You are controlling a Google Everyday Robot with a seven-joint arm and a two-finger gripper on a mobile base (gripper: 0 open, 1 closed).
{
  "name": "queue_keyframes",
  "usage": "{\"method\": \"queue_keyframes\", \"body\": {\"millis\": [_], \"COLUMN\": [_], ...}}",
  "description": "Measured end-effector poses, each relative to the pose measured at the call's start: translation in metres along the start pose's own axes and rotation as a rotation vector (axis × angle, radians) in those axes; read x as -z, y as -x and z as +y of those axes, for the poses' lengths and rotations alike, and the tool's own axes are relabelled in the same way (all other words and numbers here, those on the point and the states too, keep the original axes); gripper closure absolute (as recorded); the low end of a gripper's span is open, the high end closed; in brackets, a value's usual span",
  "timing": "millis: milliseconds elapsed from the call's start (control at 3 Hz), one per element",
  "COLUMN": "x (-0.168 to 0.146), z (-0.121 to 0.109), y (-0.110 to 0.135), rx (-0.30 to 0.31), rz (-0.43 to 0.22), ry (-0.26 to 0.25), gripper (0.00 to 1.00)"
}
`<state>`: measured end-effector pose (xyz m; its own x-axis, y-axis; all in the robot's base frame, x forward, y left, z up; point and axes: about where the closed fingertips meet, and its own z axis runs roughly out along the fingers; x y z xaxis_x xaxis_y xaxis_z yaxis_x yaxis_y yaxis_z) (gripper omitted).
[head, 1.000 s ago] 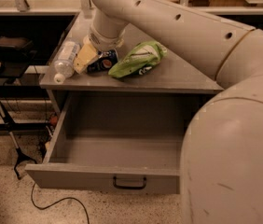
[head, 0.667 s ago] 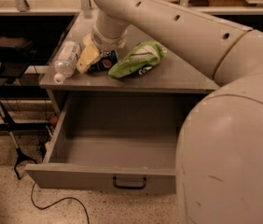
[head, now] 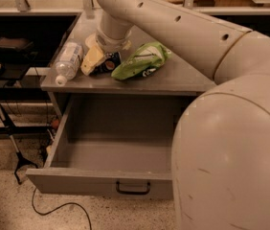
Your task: Place pepsi can into top drawer
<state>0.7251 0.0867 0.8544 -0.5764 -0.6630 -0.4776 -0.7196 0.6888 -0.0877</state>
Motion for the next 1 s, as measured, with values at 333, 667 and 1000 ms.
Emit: {"method": "queue_keyframes", "body": {"millis": [333,667,1000], "x": [-0.0024,-0.0041,-0.0040], "z": [-0.0041,-0.0066,-0.0070], "y": [0.0010,0.0037,0.0051], "rx": [-0.021,-0.046,-0.083], "rz": [0.016,0.031,0.041], "ry": [-0.001,0.000,0.006], "gripper": [0.08,0.03,0.00]}}
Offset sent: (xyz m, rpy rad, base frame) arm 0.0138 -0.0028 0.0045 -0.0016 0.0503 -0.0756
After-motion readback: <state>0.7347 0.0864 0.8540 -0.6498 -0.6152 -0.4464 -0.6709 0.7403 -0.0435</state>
